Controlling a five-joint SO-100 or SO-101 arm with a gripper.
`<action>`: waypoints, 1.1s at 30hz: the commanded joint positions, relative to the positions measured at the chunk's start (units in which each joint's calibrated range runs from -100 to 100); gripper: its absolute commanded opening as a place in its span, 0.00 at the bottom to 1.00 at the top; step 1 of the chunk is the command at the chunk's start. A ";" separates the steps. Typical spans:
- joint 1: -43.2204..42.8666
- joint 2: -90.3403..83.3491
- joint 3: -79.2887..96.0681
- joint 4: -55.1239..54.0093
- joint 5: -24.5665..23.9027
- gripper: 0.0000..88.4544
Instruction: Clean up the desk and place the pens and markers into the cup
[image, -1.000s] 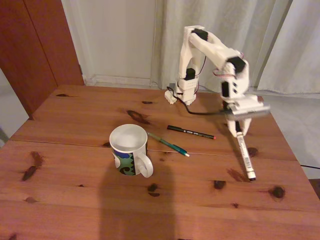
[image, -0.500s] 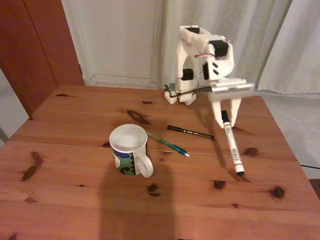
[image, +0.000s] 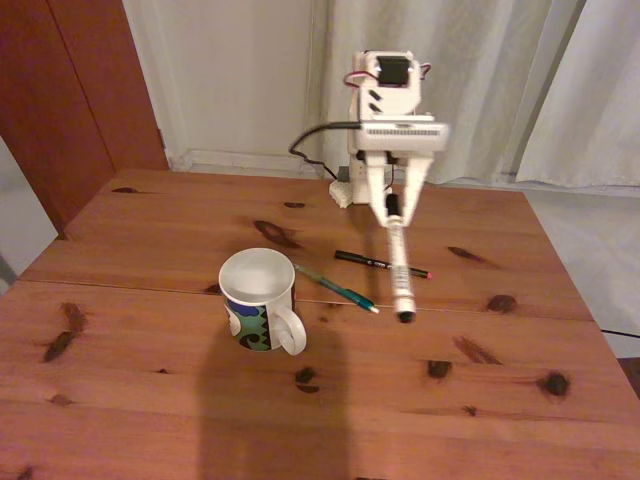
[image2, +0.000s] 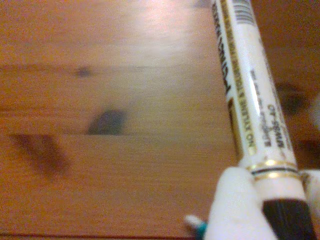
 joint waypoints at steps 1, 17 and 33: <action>2.80 -4.00 -0.44 0.12 1.96 0.01; 16.79 -8.97 0.28 2.18 12.60 0.01; 20.73 -14.35 -0.98 8.89 15.90 0.01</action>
